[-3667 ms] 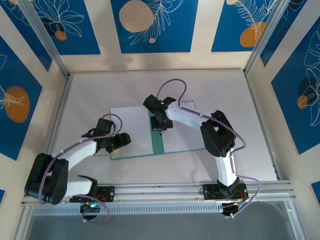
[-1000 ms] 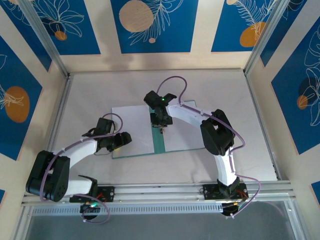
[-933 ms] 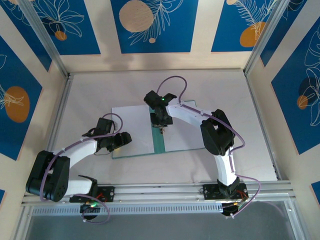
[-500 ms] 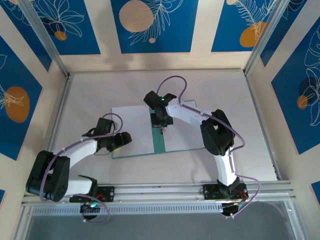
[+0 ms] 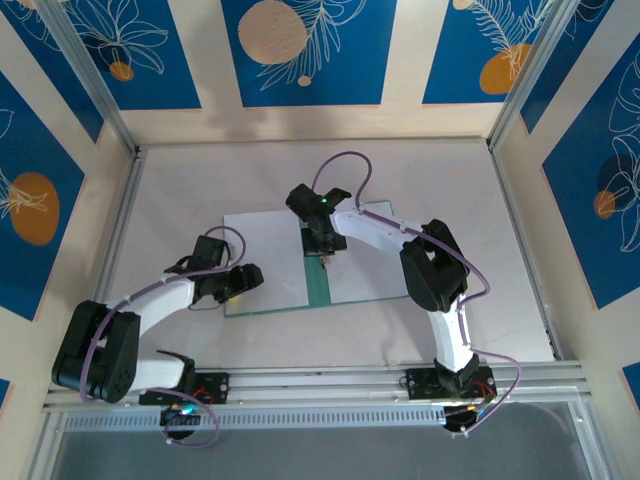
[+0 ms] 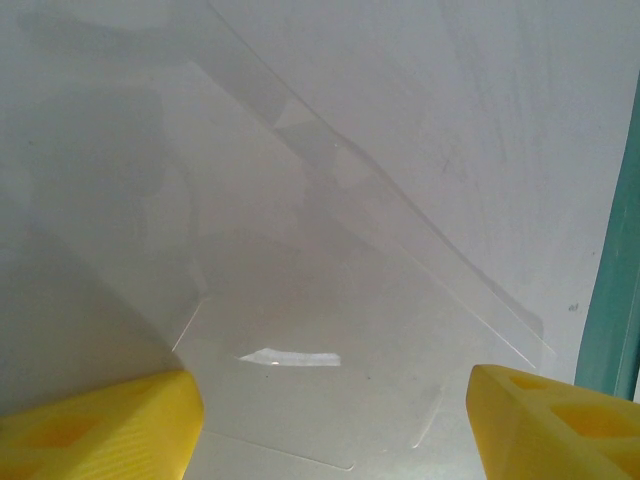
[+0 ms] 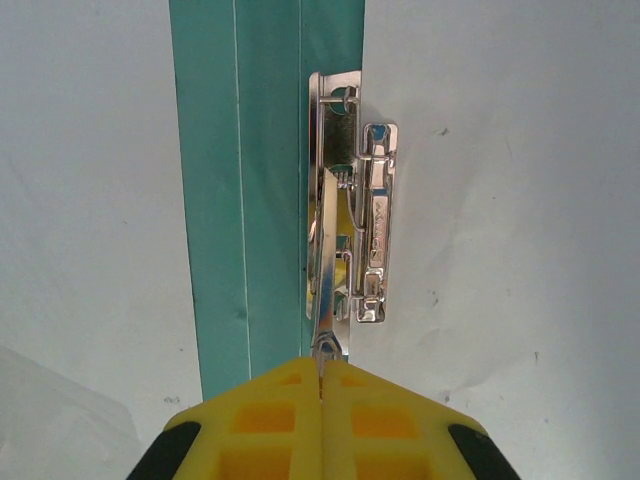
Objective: Put the files into the folder
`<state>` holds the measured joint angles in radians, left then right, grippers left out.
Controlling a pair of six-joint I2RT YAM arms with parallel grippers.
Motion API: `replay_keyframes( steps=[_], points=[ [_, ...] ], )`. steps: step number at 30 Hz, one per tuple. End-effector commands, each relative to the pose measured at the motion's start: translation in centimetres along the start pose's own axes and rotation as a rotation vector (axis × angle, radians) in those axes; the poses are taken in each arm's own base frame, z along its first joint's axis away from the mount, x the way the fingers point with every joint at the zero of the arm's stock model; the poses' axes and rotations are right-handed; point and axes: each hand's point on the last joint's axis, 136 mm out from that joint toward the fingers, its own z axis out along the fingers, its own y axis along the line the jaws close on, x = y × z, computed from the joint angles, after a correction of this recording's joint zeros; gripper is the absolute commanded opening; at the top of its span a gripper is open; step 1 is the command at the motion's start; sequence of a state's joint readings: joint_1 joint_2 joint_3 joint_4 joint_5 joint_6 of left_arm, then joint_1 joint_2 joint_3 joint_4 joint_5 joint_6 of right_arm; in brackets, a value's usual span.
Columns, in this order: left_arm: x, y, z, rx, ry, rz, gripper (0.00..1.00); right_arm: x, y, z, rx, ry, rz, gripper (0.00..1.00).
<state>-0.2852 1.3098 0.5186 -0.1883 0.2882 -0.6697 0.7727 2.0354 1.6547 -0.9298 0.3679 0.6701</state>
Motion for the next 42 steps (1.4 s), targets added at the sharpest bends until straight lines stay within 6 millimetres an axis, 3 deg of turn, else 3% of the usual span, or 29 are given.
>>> replay_keyframes(
  steps=[1,15,42],
  points=[
    [2.7,3.0,0.9,-0.086,0.095,-0.028,0.73,1.2,-0.9,0.9,0.058,0.032,-0.018,0.06],
    [2.8,3.0,0.9,-0.084,0.099,-0.032,0.74,1.5,0.0,0.9,0.062,0.016,-0.065,0.06],
    [2.7,3.0,0.9,-0.087,0.101,-0.029,0.73,2.9,-1.6,1.9,0.132,0.041,-0.080,0.05]
  ],
)
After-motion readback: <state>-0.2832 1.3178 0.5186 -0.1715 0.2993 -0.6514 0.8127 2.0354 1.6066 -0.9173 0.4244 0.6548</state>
